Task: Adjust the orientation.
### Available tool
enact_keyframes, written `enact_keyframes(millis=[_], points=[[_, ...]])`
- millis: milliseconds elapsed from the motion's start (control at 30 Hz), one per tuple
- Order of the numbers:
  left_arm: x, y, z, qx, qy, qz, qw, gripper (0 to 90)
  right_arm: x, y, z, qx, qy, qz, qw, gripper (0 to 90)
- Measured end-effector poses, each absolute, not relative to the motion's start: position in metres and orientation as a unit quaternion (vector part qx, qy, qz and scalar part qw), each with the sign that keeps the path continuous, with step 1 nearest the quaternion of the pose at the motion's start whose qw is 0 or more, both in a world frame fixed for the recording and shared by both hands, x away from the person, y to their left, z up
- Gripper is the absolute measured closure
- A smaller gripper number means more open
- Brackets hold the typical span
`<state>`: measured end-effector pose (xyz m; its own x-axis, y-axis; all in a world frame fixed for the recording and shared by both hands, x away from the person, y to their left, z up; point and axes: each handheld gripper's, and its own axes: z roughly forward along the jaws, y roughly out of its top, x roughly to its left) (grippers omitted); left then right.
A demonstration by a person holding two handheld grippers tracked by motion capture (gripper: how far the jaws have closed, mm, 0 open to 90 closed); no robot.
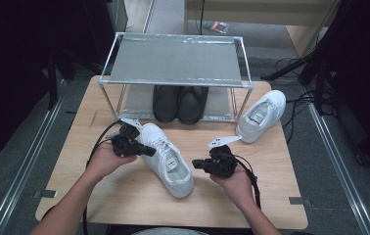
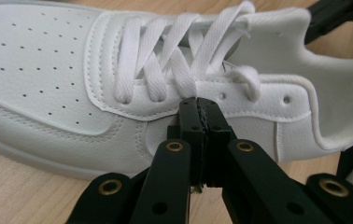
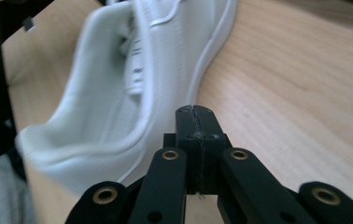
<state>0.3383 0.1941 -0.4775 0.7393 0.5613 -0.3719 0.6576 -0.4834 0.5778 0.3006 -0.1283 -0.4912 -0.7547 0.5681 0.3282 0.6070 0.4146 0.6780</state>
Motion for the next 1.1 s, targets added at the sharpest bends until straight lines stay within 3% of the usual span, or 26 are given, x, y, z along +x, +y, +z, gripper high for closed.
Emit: enact_keyframes(millis=[400, 1100], points=[[0.332, 0.206, -0.485, 0.846, 0.394, -0.044, 0.356, 90.0, 0.332, -0.104, -0.494, -0.342, -0.838, -0.425, 0.001, 90.0], [0.333, 0.192, -0.491, 0.854, 0.377, -0.049, 0.354, 90.0, 0.32, -0.092, -0.501, -0.336, -0.847, -0.412, 0.023, 90.0]])
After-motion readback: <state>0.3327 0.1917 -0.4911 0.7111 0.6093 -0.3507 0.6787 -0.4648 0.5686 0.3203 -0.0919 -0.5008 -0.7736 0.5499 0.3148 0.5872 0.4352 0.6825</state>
